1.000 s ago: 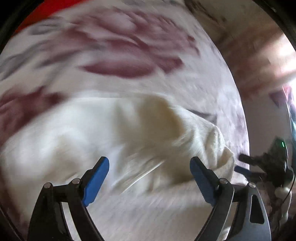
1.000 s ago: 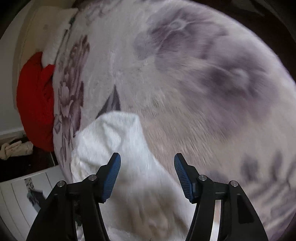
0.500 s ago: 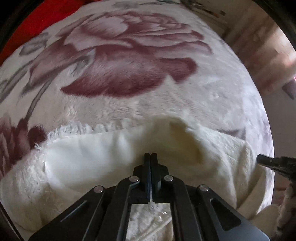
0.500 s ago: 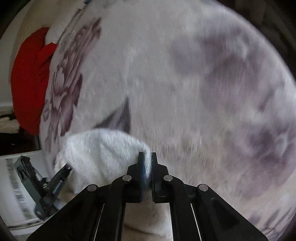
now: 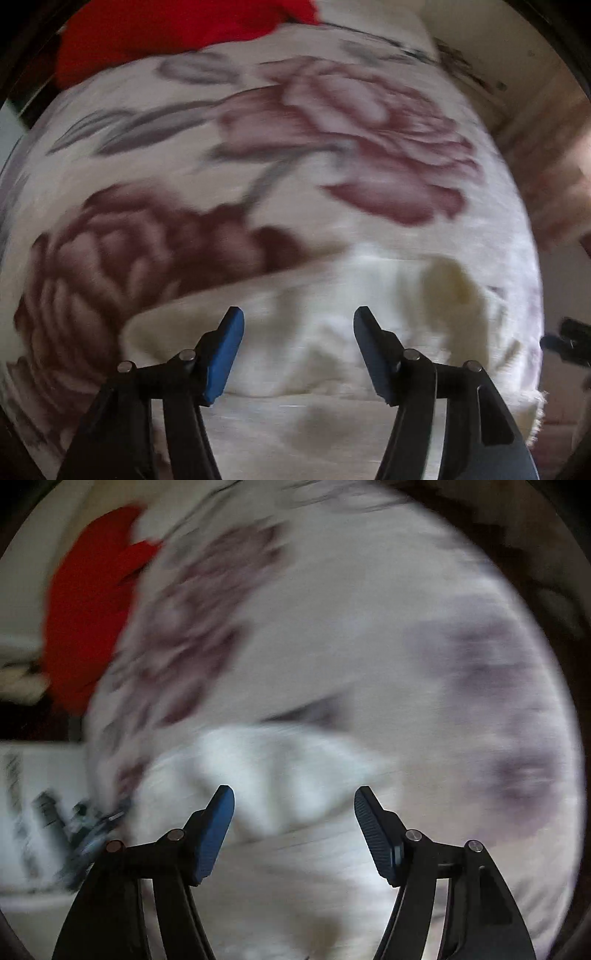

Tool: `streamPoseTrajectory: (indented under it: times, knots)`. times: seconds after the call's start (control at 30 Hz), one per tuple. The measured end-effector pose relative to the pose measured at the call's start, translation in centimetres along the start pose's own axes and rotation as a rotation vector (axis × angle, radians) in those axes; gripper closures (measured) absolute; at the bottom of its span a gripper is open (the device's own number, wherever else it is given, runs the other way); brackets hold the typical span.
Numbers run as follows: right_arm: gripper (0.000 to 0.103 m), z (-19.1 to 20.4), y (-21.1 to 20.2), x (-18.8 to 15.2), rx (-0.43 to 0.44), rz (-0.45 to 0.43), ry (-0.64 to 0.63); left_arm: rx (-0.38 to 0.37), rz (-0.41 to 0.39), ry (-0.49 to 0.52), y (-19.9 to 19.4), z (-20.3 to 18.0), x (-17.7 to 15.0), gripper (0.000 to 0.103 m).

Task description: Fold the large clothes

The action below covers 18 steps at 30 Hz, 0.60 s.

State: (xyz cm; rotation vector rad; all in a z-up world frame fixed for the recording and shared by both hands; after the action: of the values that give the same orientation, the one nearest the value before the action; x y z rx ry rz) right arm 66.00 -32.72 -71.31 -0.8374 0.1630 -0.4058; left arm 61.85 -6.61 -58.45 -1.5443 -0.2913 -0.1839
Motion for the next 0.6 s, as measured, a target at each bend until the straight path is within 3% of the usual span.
streamPoseTrajectory:
  times: [0.03,0.17,0.23,0.33,0.37,0.47,0.53,0.6]
  knots:
    - [0.033,1.9,2.3,-0.4,0.051,0.047,-0.018,0.04,-0.002,-0.049,0.5,1.3,-0.2,0.044]
    - [0.034,7.0,12.0,-2.4,0.134,0.203,-0.062,0.035,-0.008,-0.149,1.1,4.2,-1.0,0.044]
    - [0.035,7.9,16.2,-3.1,0.122,0.255,-0.058,0.057,-0.009,-0.147,1.7,4.7,-1.4,0.043]
    - [0.051,7.8,21.5,-4.1,0.084,0.339,-0.004,0.065,-0.009,-0.119,2.4,5.0,-1.7,0.043]
    - [0.051,7.5,22.9,-4.5,0.057,0.367,0.007,0.065,-0.009,-0.113,2.6,5.1,-1.9,0.043]
    - [0.055,7.7,24.3,-5.1,0.052,0.337,0.007,0.055,-0.019,-0.108,2.6,5.4,-1.9,0.043]
    - [0.095,8.7,23.3,-5.0,0.021,0.266,-0.044,0.042,-0.023,-0.12,2.4,5.7,-2.0,0.043]
    - [0.096,10.0,21.8,-5.0,-0.026,0.209,-0.096,0.03,-0.023,-0.129,2.1,6.1,-1.9,0.043]
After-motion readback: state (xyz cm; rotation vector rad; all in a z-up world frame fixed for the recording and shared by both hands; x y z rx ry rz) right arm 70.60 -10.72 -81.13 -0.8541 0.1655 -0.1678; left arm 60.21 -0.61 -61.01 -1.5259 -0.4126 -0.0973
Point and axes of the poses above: each gripper's, at about its wrist camera, not at the fingertips, and y roughly the way its jaws point, z to its left, x to its top, the point moved 2 cm from there along y, roughly the way its jaws point, and after that the axes turned 8 degrees about x, right-handed, at the moved point
